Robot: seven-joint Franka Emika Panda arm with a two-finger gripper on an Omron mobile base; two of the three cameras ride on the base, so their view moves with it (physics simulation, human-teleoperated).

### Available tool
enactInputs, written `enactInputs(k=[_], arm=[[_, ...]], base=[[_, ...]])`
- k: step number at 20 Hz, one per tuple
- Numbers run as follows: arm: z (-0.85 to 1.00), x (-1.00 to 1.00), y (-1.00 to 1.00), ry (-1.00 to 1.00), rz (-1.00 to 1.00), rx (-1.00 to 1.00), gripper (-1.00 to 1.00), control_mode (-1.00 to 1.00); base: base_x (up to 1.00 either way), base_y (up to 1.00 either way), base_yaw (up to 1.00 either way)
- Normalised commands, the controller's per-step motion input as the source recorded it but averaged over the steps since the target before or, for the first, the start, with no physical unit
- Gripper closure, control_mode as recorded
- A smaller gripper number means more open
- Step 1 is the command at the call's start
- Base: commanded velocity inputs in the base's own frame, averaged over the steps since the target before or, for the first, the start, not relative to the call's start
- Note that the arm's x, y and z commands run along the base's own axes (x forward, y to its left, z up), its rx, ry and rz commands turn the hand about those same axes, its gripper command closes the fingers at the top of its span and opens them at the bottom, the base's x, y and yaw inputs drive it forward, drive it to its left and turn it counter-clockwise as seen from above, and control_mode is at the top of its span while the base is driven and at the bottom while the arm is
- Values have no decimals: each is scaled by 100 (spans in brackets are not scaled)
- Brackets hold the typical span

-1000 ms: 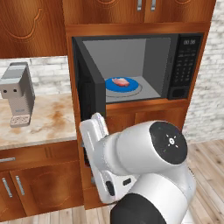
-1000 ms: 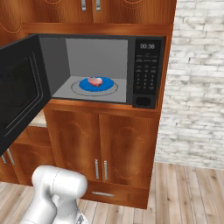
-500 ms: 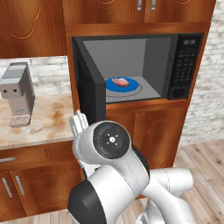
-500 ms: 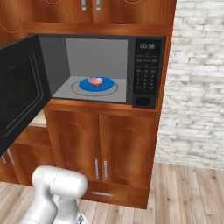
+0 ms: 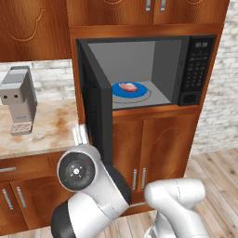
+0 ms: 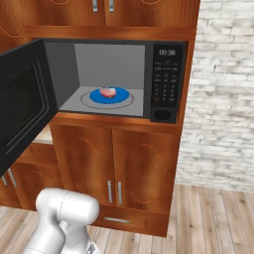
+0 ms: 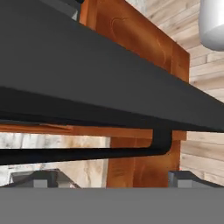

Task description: Transport the steak from the fridge to the microwave and turn on the microwave.

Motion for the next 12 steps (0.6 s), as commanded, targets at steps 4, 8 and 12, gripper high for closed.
enactInputs(k=[4,8,12], arm=[[-3,-1,-17,-13,-19,0,-100,-100],[-1,2,-24,-5,-22,0,-100,-100],[-1,7,-38,-1,-21,0,-100,-100]], base=[[0,0,0],[0,0,0],[0,0,0]])
